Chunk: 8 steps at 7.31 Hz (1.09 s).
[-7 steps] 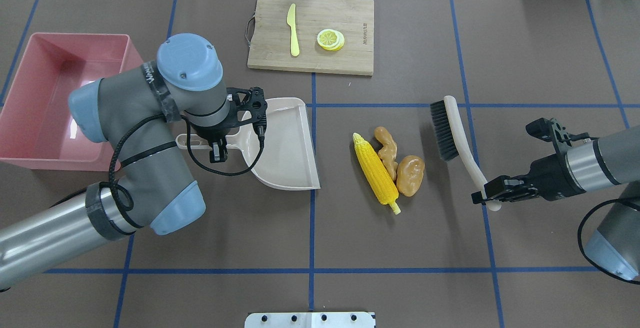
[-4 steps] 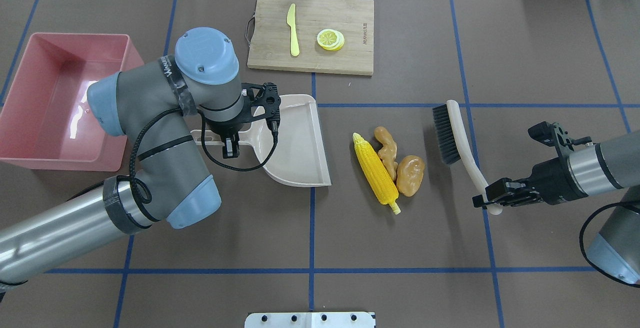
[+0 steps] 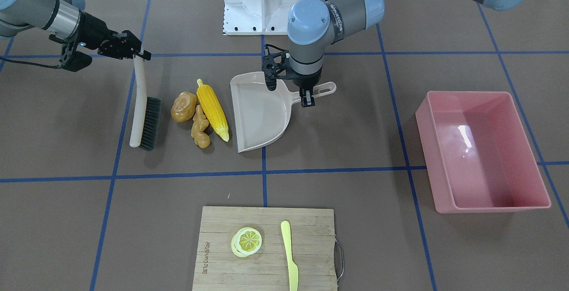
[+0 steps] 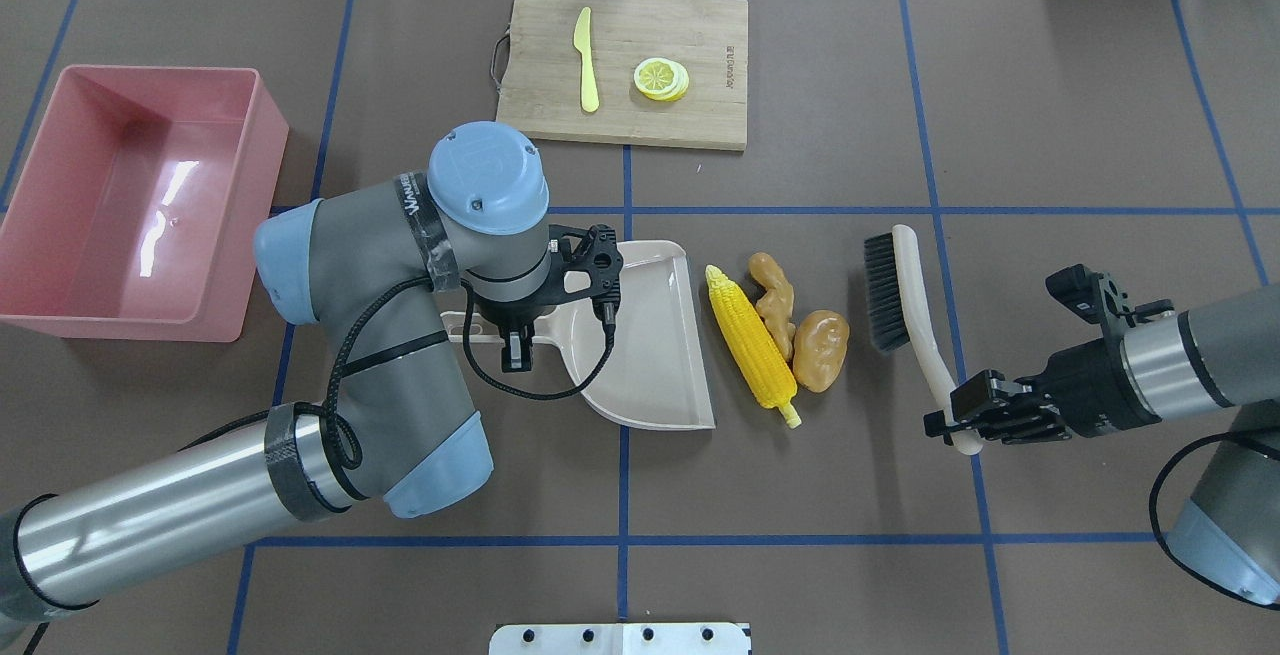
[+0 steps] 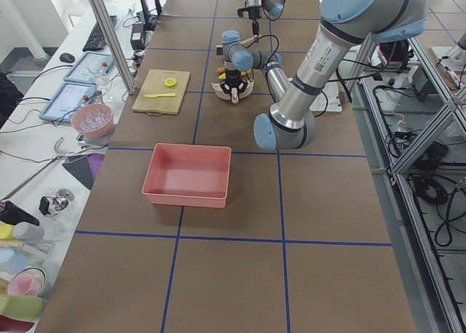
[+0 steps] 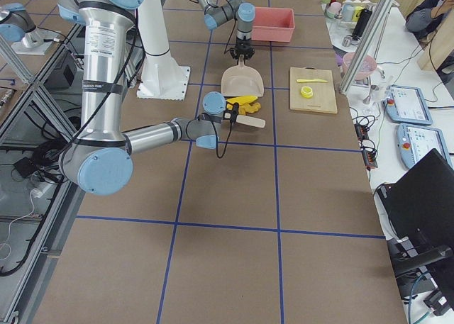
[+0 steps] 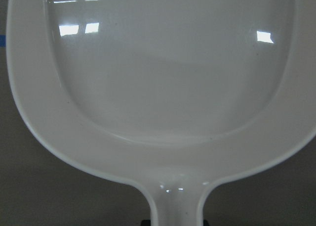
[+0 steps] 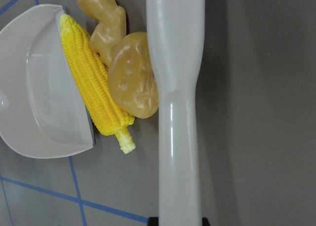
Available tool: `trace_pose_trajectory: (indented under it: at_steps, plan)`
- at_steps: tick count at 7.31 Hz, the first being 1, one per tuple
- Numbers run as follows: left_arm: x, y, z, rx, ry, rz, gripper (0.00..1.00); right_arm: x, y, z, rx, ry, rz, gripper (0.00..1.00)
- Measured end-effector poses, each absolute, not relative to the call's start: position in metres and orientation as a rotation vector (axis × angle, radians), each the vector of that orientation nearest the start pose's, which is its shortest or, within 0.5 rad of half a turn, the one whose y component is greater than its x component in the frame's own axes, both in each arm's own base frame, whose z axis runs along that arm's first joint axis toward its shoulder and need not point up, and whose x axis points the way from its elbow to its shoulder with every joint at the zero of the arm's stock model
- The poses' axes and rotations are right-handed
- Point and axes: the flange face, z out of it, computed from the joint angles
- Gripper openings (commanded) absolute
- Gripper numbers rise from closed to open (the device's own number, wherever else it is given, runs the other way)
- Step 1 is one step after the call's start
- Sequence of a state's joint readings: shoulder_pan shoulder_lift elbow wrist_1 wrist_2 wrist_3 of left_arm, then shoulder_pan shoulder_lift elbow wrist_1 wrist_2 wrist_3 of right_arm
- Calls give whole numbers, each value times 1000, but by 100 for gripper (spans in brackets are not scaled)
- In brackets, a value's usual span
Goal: Sweep and dump trash into bin
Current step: 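Sweep the corn, potato and ginger into the dustpan with the right gripper's brush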
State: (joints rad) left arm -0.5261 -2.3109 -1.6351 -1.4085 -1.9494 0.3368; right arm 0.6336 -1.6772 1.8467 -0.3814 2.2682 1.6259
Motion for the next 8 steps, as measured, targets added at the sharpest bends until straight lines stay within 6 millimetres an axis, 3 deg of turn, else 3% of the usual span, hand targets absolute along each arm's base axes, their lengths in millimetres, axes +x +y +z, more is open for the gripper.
trace_pose_trajectory:
  at_steps: [2,4,8]
  plan:
    - [556,-427,207,520,625,1442,0,-330,-294,432,-187,-1396,120,0]
    - [558,-427,206,524,628,1444,0,-340,-284,429,-186,-1396,117,0]
    - [559,-427,208,523,629,1445,0,-379,-260,417,-186,-1395,87,0]
